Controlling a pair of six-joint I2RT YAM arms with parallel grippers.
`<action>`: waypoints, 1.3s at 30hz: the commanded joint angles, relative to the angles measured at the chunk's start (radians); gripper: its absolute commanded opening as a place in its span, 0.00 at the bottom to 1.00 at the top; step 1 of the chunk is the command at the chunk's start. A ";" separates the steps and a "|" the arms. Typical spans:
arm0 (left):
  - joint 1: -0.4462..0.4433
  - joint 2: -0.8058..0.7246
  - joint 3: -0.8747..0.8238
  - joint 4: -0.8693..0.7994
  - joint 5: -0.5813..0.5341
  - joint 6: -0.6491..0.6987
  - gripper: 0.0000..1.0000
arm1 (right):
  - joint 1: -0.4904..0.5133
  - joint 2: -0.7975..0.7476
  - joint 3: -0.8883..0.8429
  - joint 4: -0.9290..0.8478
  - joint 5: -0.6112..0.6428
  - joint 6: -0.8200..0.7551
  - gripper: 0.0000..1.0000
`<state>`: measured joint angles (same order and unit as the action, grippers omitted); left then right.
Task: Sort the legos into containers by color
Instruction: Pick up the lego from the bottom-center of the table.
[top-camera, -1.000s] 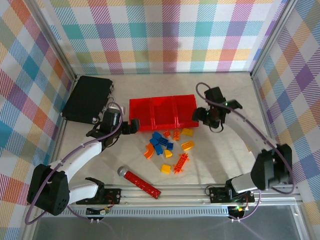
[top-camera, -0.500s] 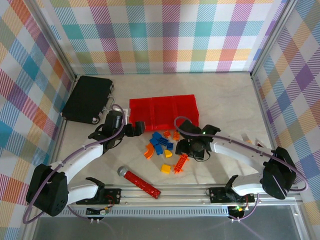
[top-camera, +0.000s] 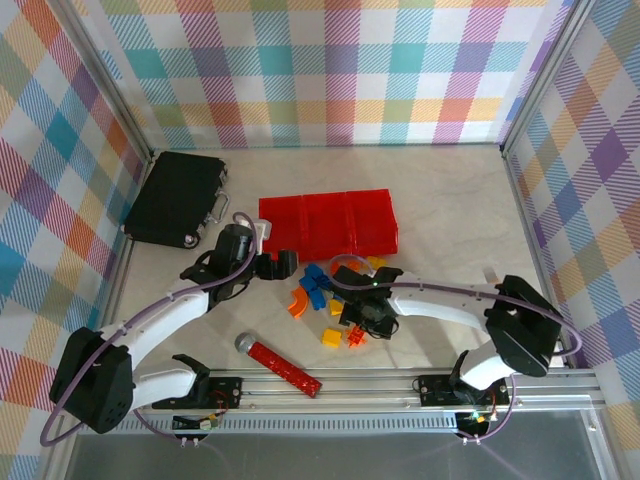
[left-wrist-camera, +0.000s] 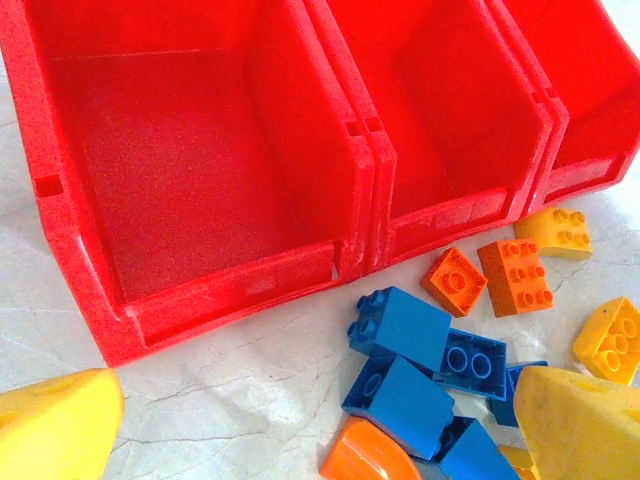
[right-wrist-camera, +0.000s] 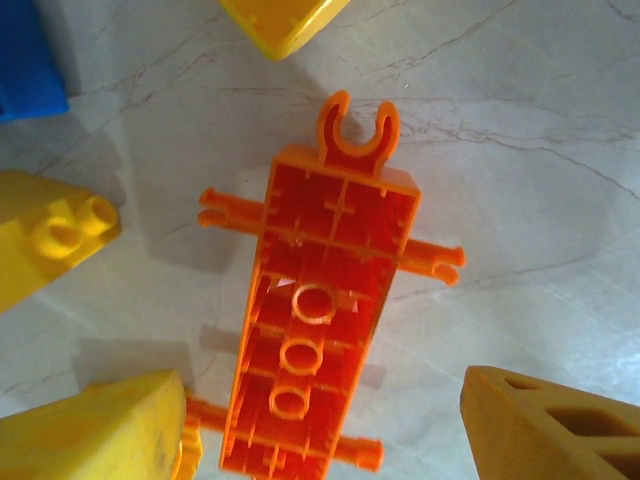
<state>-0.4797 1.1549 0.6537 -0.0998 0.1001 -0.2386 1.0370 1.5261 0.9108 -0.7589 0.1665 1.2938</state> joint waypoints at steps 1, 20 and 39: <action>-0.008 -0.054 -0.021 -0.028 -0.026 0.012 1.00 | 0.013 0.032 0.026 0.012 0.058 0.056 0.74; -0.009 -0.097 -0.037 -0.067 -0.059 -0.004 1.00 | 0.023 0.132 0.022 0.030 0.111 0.044 0.52; -0.009 -0.041 0.010 0.026 -0.010 -0.110 1.00 | 0.015 0.019 0.189 -0.105 0.391 -0.293 0.31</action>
<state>-0.4820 1.0935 0.6258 -0.1249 0.0521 -0.3050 1.0542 1.5921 1.0492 -0.8150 0.4591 1.1259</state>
